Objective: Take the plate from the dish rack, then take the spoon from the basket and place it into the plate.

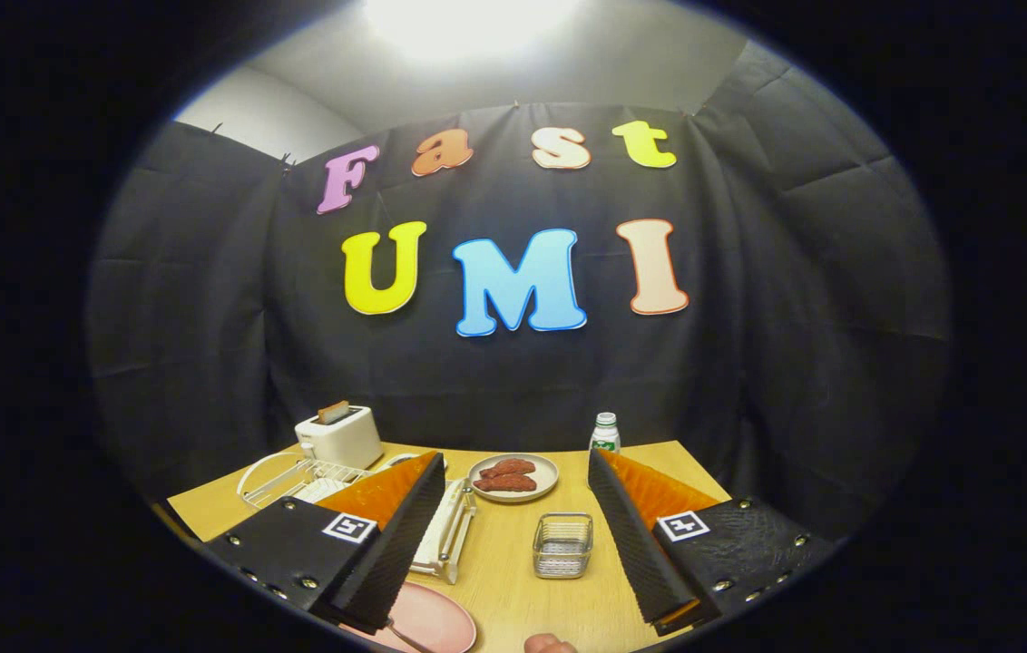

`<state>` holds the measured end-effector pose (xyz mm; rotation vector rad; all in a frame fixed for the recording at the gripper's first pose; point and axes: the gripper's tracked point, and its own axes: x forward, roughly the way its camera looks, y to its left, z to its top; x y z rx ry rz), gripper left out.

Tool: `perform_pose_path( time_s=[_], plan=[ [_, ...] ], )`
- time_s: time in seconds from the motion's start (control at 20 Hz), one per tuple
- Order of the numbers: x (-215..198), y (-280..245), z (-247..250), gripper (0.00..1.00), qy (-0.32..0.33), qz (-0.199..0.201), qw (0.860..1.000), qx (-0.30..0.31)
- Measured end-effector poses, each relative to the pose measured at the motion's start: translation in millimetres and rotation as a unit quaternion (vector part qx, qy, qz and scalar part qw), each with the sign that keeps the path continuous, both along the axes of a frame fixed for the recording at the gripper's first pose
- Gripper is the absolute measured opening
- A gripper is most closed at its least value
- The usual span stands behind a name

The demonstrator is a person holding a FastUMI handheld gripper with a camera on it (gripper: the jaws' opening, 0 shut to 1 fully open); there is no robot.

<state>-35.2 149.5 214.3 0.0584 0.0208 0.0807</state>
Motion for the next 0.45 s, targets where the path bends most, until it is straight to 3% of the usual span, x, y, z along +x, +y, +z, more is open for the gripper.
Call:
perform_pose_path(
  time_s=[0.45],
  plan=[
    [14, -65, -10, 0.97, -0.001, -0.037, 0.999, -0.006]
  ],
)
